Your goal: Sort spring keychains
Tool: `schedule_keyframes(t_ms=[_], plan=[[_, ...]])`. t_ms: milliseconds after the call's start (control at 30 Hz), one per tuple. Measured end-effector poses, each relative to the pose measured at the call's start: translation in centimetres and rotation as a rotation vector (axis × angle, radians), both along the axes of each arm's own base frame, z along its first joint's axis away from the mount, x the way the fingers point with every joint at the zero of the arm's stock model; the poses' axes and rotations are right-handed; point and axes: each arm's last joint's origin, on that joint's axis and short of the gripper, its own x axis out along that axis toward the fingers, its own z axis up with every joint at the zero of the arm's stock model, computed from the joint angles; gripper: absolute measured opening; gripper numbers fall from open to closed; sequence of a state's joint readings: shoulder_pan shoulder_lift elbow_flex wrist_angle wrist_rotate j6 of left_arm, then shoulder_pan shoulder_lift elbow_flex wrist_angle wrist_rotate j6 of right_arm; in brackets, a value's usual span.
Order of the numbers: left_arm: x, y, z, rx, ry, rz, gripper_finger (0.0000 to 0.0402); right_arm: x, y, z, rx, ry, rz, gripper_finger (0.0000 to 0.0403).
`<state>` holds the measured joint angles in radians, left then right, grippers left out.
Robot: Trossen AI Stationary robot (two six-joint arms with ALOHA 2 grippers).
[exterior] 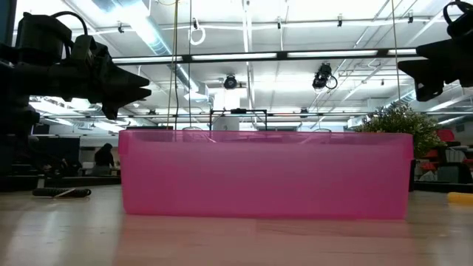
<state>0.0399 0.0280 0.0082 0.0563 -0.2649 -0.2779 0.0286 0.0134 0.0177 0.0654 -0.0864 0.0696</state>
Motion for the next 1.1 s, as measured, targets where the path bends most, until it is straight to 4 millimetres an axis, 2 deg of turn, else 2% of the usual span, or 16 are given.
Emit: schedule_keyframes(t_ms=[833, 967, 1100], plan=[[0.0, 0.0, 0.0, 0.000, 0.000, 0.000, 0.0154, 0.0, 0.0, 0.4, 0.002, -0.046, 0.000, 0.0180], [0.0, 0.0, 0.0, 0.000, 0.000, 0.000, 0.0154, -0.3, 0.0, 1.6, 0.021, -0.171, 0.003, 0.0180], [0.0, 0.0, 0.0, 0.000, 0.000, 0.000, 0.0154, -1.6, -0.1, 4.7, 0.014, -0.515, -0.001, 0.0180]])
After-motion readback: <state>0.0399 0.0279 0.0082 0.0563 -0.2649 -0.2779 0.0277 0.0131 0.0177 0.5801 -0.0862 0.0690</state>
